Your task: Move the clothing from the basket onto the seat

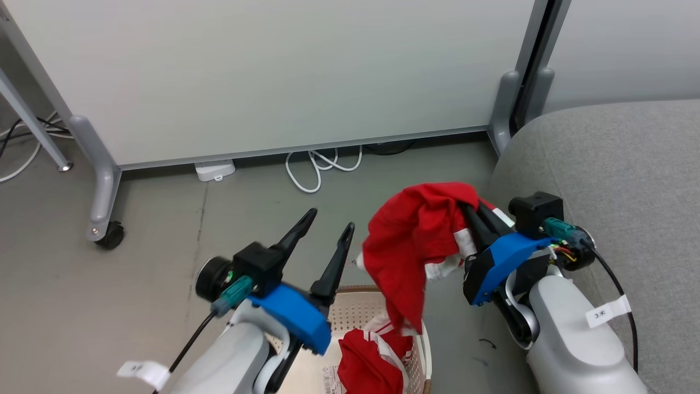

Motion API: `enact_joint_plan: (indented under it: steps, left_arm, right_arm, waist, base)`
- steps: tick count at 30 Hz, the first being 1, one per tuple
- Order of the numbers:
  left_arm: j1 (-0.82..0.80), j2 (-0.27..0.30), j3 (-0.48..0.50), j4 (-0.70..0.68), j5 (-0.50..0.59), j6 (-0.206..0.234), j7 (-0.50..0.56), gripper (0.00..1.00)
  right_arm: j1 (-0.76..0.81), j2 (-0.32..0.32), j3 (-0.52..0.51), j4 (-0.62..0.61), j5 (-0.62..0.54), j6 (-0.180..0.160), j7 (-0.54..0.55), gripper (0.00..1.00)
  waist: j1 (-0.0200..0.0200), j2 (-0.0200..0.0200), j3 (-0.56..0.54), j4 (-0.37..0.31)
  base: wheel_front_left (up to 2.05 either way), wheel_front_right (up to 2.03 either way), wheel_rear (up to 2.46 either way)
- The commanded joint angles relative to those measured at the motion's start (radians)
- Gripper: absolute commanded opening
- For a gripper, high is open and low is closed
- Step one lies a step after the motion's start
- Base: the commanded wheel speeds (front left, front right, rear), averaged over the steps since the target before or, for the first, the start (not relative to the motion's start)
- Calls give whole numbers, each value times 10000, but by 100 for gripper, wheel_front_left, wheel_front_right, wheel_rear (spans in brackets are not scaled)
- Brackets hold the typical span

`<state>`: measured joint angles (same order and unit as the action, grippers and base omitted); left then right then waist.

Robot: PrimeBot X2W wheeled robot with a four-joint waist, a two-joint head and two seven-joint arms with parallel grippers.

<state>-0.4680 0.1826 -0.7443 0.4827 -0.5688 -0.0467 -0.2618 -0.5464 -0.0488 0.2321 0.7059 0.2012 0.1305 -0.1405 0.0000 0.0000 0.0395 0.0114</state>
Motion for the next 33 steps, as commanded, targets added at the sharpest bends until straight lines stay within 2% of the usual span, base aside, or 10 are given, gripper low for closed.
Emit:
enact_joint_plan:
  steps: [1, 7, 19, 26, 33]
  left_arm:
    - [371, 154, 316, -285, 233, -113, -46, 100]
    - [1622, 383, 1436, -1299, 1076, -377, -46, 100]
    - [3479, 84, 3659, -1847, 2182, -628, -47, 100]
    - [3878, 2, 4070, -1874, 2561, -770, -47, 100]
    - [3835, -117, 4023, -1866, 2772, -849, -47, 100]
  right_arm:
    - [177, -28, -158, -223, -135, 5, 39, 0]
    - [571, -28, -547, -888, -181, 5, 298, 0]
    - [1205, -30, -887, -2078, -325, 5, 805, 0]
    - [1434, -28, -934, -2478, -407, 5, 982, 0]
    - [1504, -30, -831, -2747, -337, 5, 1080, 0]
  waist:
    - [0, 0, 18, -9]
    - [0, 0, 80, -54]
    - [0, 0, 30, -162]
    - [0, 0, 10, -293]
    - [0, 0, 73, -799]
  base:
    - [0, 0, 0]
    - [0, 0, 0]
    - [0, 0, 0]
    - [0, 0, 0]
    - [0, 0, 0]
